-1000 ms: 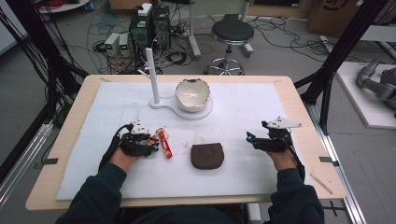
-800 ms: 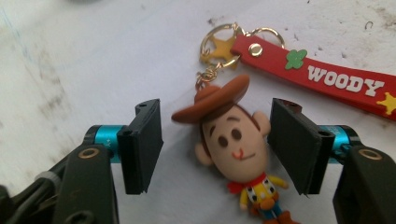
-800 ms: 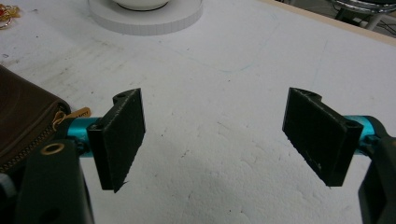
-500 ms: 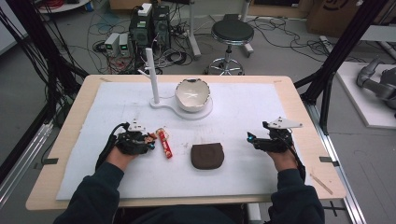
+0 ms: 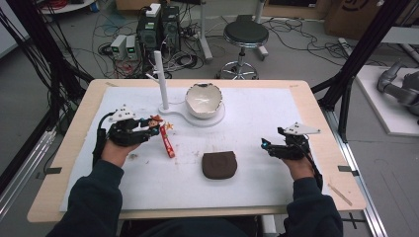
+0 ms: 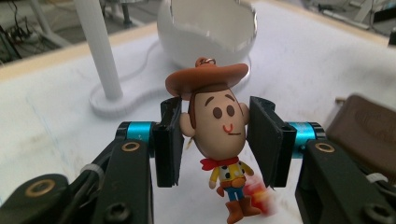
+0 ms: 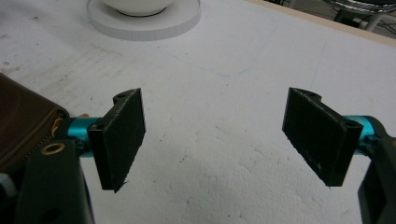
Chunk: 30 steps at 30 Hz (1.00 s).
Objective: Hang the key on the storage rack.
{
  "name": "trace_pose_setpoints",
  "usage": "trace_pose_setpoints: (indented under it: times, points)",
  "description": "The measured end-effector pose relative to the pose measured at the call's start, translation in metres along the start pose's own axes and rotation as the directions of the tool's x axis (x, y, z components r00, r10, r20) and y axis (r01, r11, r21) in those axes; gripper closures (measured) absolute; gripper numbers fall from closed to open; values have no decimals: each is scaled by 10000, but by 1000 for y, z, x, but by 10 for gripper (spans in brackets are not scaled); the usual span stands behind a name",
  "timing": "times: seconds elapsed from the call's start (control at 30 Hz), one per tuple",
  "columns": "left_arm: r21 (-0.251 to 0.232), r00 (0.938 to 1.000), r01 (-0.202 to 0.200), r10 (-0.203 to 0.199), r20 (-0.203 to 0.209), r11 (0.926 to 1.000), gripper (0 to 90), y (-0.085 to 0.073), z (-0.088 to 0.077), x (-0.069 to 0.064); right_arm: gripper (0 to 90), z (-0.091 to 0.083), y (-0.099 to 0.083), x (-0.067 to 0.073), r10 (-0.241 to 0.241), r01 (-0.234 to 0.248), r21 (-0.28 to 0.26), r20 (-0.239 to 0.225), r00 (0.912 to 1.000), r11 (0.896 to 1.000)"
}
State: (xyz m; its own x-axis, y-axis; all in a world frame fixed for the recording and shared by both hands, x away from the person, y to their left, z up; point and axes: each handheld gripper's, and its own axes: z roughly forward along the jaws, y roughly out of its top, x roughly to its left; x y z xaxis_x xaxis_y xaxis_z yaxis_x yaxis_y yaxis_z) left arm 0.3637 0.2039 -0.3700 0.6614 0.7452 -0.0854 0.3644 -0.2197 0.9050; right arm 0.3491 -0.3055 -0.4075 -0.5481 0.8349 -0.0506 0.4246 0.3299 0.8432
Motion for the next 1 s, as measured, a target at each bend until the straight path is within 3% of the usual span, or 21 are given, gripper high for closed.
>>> trace_pose_setpoints:
  times: [0.17, 0.27, 0.5, 0.6, 0.8, 1.0]
  points:
    - [-488, 9999, -146, 149, 44, 9987, 561, 33, 0, 3, 215, 0, 0, -1, 27, -28, -71, -28, 10000, 10000]
    - [-719, 9997, -182, 172, -144, 9972, 561, 50, 0, 7, 216, 0, 0, -2, 60, -60, -115, -43, 10000, 9999]
    - [-1366, 9997, 68, -98, -217, 9906, 561, 79, -1, 22, 216, -1, 0, -3, 73, -74, -142, -78, 9999, 9999]
    - [-1411, 9989, 70, -134, -443, 9900, 561, 91, -2, 29, 215, -1, 0, -3, 58, -59, -150, -93, 9999, 9999]
    - [-1374, 9956, 215, -337, -876, 9903, 560, 109, 0, 40, 216, 0, 0, -2, 76, -78, -153, -106, 9999, 9999]
    - [-1361, 9927, 297, -451, -1115, 9902, 560, 113, 3, 48, 216, -1, 0, -3, 66, -67, -143, -94, 9999, 9999]
